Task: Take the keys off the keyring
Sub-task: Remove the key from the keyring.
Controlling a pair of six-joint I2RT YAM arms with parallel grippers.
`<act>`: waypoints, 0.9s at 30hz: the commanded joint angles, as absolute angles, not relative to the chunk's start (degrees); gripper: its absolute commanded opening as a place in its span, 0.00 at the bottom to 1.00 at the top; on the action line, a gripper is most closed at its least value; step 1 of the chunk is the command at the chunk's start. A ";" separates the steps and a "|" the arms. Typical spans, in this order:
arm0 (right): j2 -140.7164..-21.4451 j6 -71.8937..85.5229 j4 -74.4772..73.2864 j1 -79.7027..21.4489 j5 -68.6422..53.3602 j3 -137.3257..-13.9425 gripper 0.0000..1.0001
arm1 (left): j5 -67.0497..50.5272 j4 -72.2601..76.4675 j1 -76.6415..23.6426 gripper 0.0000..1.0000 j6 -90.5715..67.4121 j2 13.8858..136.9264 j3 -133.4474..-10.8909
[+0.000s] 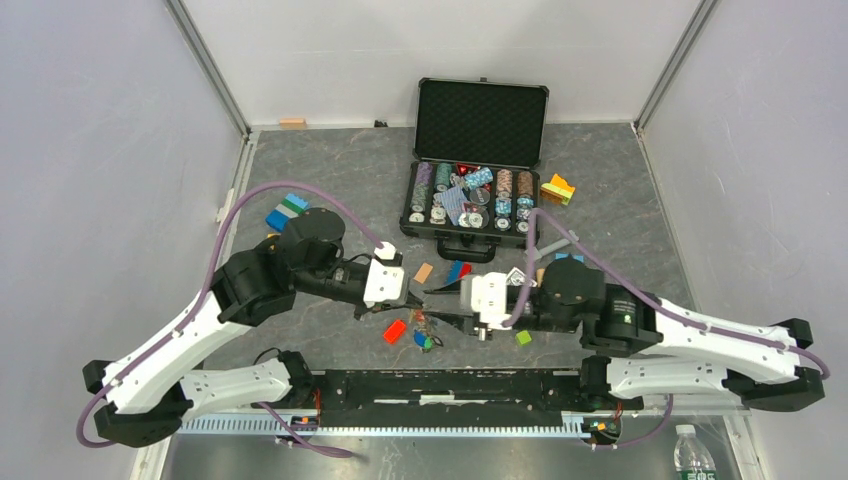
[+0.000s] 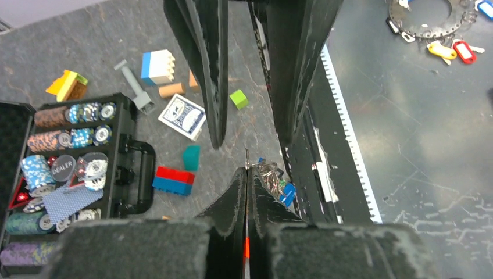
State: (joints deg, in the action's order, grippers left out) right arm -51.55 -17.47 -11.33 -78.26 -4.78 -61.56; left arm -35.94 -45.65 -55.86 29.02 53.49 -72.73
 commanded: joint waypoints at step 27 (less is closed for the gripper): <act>-56.49 -14.77 -15.61 -78.22 -1.66 -63.25 0.31 | -40.30 -47.63 -55.95 0.02 33.32 52.29 -74.81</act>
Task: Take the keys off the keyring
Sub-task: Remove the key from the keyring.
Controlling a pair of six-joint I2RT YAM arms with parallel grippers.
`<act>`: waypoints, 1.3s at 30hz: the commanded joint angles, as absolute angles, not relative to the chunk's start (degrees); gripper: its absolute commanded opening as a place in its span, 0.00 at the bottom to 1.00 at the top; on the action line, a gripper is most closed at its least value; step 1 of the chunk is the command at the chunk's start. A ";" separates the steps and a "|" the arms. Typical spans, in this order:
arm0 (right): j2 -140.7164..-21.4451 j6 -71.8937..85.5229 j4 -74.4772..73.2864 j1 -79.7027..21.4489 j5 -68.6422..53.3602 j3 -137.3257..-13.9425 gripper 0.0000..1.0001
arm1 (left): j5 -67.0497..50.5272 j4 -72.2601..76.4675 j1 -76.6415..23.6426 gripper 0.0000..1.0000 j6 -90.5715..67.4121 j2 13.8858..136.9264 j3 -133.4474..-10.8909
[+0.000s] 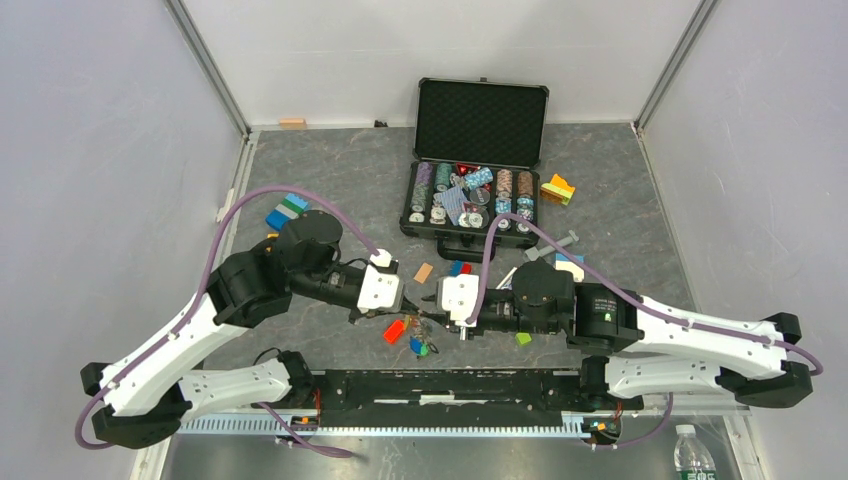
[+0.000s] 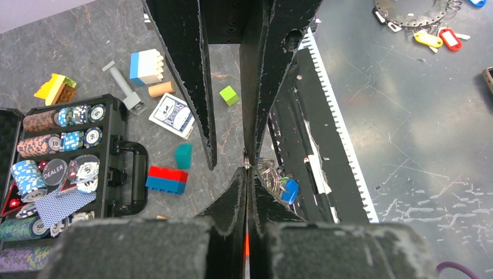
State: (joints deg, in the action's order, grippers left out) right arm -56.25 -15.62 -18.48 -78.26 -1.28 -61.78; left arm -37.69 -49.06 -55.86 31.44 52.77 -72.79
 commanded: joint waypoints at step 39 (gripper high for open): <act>-42.68 -6.60 41.72 -78.22 -9.49 -31.12 0.00 | -39.46 8.17 -55.98 0.39 6.15 31.35 -43.69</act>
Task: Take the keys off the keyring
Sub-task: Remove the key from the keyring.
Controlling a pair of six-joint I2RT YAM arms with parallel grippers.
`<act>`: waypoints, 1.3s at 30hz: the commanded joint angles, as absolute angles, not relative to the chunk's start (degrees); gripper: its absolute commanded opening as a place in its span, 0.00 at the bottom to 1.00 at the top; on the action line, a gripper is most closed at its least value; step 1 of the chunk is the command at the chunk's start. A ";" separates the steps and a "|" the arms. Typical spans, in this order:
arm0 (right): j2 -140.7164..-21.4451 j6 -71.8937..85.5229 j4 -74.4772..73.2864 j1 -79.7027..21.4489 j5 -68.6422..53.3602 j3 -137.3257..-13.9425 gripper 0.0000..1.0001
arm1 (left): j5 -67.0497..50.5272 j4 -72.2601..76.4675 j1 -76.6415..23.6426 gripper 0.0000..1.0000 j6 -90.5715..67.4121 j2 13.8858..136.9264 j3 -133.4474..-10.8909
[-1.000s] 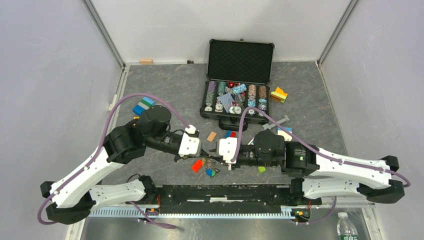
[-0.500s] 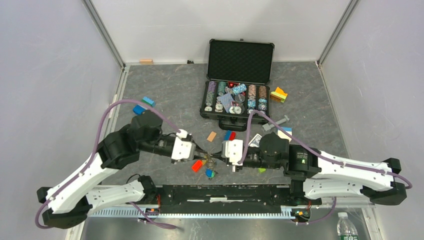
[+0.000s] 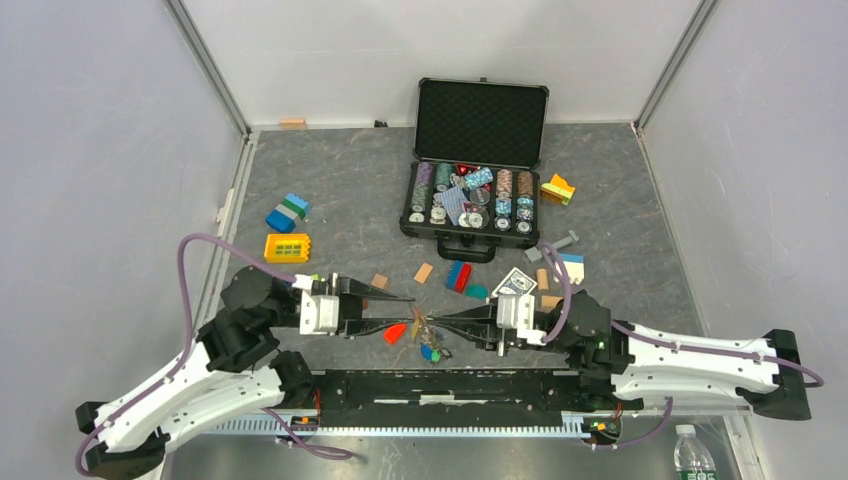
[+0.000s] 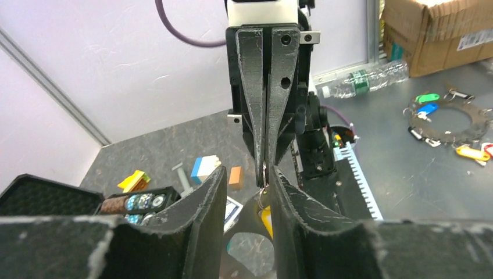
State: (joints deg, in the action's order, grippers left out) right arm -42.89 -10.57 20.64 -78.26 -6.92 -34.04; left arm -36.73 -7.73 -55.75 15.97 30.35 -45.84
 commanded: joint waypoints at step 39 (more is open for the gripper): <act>-49.65 -2.37 61.96 -78.22 -9.29 -27.33 0.00 | -45.00 15.00 -56.00 0.21 0.52 36.82 -43.12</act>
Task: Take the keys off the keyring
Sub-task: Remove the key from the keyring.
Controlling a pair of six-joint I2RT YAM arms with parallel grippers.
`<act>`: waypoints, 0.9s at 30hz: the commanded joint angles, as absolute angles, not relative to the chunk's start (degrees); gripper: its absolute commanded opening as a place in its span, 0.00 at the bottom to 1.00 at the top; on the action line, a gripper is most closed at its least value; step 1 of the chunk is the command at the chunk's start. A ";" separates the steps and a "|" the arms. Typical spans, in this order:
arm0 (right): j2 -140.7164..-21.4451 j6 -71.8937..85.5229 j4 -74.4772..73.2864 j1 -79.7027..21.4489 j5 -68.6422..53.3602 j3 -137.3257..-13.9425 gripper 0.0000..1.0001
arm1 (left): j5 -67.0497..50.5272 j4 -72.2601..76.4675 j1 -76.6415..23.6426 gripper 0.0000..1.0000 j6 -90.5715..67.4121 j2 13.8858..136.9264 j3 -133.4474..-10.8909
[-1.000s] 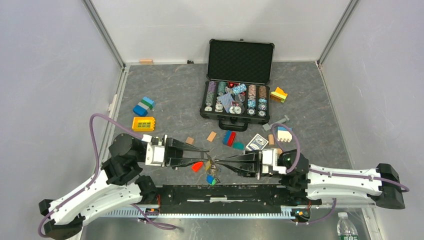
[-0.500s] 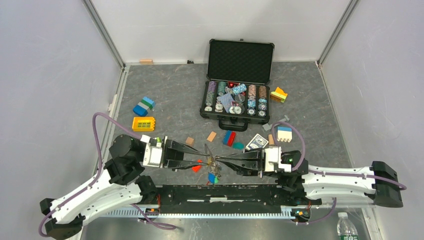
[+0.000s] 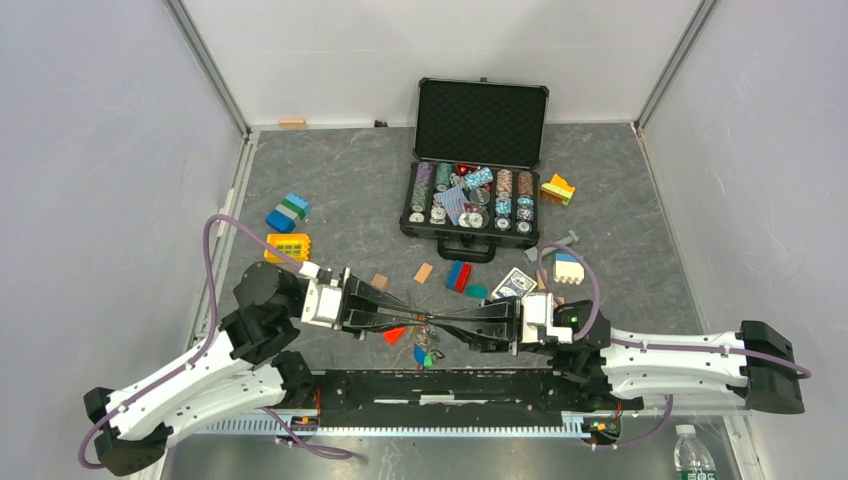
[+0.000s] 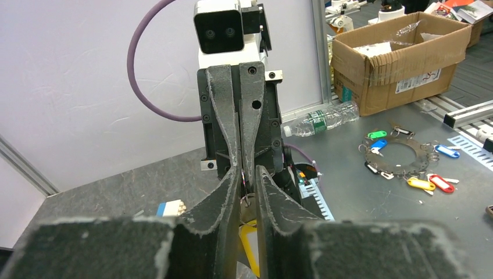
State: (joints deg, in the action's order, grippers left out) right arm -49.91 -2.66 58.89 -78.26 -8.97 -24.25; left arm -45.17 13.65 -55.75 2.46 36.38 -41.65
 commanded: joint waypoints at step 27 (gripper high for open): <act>-48.25 -4.11 60.74 -78.22 -8.76 -26.89 0.00 | -41.39 1.17 -55.94 0.02 6.34 35.67 -45.33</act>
